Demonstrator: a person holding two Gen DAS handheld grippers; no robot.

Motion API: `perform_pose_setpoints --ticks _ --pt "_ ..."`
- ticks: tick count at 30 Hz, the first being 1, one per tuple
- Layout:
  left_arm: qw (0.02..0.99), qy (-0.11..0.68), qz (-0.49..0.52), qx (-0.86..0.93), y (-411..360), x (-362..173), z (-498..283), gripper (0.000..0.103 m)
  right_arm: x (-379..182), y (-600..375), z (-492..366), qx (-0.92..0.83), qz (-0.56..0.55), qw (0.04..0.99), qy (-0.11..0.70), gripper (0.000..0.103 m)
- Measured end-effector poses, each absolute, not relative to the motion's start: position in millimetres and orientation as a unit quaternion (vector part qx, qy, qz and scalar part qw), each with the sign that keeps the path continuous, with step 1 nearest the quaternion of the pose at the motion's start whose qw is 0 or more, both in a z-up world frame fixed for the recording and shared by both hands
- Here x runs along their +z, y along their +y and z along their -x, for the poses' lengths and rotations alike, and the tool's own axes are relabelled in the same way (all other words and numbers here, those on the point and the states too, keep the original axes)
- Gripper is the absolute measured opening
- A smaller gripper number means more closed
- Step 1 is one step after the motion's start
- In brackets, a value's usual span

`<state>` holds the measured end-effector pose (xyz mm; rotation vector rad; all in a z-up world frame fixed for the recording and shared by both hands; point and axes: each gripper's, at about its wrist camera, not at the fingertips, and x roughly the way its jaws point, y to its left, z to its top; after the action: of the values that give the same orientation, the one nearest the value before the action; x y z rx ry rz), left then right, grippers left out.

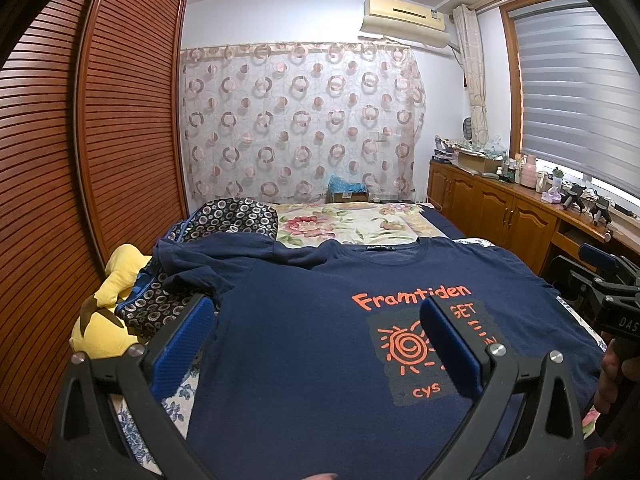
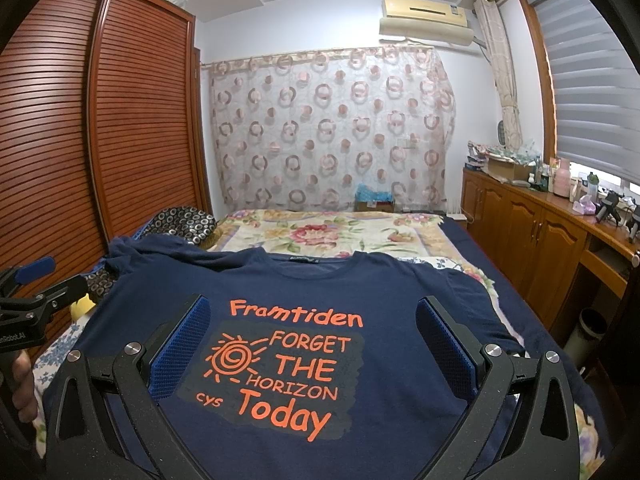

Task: Fold small clothes

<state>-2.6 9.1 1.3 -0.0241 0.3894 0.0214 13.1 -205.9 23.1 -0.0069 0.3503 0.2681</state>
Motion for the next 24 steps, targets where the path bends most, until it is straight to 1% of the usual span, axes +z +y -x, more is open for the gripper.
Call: perform_pose_setpoints --ticks 24 --pt "0.98 0.198 0.014 0.009 10.0 1.3 3.0 0.103 20.4 -205.8 -13.4 0.135 0.003 0.975 0.175 0.103"
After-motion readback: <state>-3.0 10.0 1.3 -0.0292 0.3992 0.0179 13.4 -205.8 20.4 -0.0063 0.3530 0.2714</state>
